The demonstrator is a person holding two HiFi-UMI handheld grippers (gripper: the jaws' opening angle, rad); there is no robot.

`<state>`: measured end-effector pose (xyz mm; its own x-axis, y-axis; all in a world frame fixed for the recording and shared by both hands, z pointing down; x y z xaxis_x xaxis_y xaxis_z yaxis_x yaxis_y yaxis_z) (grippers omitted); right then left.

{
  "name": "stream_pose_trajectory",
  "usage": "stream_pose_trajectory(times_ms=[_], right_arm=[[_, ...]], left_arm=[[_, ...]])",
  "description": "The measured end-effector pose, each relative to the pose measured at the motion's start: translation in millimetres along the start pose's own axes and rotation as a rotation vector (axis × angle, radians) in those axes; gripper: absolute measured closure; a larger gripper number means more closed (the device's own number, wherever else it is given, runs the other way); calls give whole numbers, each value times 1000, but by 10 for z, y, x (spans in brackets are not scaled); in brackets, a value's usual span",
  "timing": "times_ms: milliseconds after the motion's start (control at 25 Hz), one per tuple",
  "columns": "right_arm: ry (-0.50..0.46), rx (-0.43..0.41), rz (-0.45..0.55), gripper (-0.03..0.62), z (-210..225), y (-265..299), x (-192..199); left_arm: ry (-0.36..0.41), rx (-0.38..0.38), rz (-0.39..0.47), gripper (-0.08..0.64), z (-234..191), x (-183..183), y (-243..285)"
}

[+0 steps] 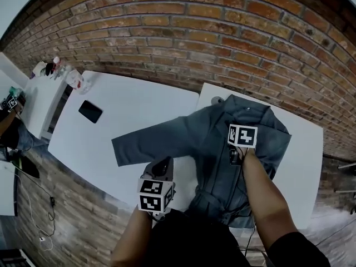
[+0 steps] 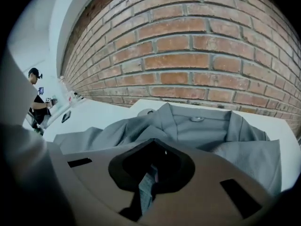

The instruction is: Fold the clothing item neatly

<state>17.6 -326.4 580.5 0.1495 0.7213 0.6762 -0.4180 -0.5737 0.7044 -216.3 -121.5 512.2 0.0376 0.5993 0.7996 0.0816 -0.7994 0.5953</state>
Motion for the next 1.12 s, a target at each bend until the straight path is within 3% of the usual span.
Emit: stream_pose_trajectory(times_ms=[360, 520, 720, 920, 1120], right_arm=[[-19, -97, -47, 592, -585, -39, 368], [58, -116, -96, 592, -708, -34, 670], [-7, -103, -65, 592, -795, -96, 683], [-12, -178, 60, 592, -1050, -430, 458], [-37, -247, 125, 592, -1269, -788, 423]], left_arm=[[-36, -23, 5, 571, -201, 21, 14], [-56, -41, 0, 571, -317, 44, 34], [-82, -87, -10, 571, -506, 78, 33], [-144, -204, -61, 571, -1029, 182, 48], [-214, -405, -118, 571, -1791, 405, 6]])
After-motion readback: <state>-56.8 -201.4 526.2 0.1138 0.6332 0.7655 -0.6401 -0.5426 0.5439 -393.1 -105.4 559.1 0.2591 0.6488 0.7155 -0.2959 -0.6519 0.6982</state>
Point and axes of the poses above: the fingertips, and each gripper's own axes: y forward along the fingers, z to its right, x out of its underside, the point moved 3 cm from there along -y, backward along the fingers, and after that the axes turned 10 degrees about -x, right-handed, at the moved point
